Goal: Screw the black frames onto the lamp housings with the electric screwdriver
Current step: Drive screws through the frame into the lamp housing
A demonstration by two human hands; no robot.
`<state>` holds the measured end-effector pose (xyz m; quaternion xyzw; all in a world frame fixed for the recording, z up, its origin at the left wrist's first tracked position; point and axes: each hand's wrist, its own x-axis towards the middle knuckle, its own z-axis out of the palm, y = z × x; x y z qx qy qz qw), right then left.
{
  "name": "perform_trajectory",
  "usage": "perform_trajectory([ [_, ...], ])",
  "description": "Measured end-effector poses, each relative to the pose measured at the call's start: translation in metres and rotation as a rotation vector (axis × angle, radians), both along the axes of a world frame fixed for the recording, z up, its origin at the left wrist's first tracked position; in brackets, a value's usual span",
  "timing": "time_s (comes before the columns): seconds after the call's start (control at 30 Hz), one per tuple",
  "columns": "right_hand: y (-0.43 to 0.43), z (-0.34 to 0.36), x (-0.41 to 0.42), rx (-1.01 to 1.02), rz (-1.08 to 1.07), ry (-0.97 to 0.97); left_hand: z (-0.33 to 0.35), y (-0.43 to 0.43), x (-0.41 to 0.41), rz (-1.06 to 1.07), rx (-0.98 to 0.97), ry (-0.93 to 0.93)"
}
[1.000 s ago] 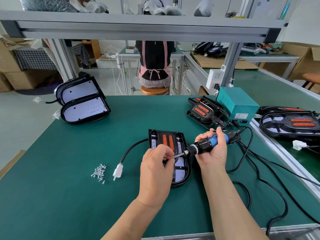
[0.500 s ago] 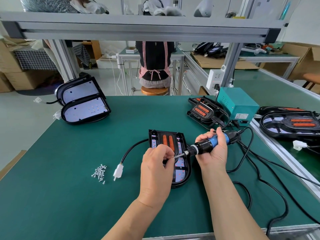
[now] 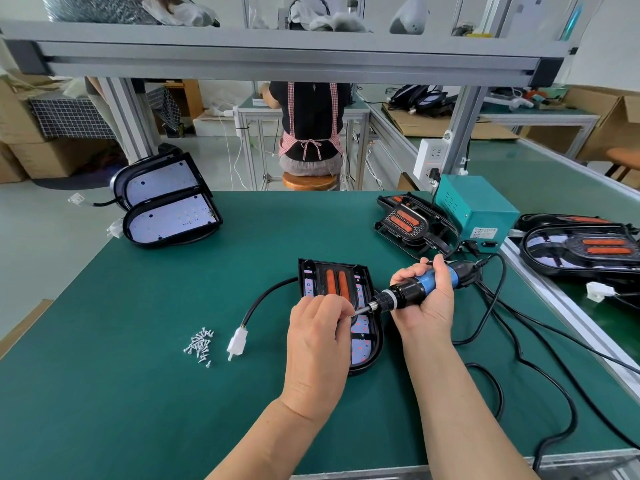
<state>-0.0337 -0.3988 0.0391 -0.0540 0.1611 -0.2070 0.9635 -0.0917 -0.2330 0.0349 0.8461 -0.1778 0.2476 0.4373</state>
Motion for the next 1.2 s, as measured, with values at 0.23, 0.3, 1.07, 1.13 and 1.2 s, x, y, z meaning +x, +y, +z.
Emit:
perform_trajectory([
  [0.23,-0.002,-0.001,0.0,-0.001,0.008,-0.003,0.001,0.003,0.0,0.013,0.007,-0.006],
  [0.3,-0.004,-0.002,0.001,0.015,0.008,-0.013,0.002,0.007,0.001,0.028,-0.047,-0.024],
  [1.07,0.008,0.072,0.034,-0.48,-0.109,-0.044,0.004,0.027,0.064,-0.039,-0.26,0.87],
  [1.13,0.018,0.081,0.048,-0.601,-0.135,-0.045,0.005,0.027,0.064,-0.051,-0.257,0.878],
  [1.2,0.028,0.086,0.061,-0.722,-0.143,-0.048,0.006,0.028,0.065,-0.058,-0.258,0.881],
])
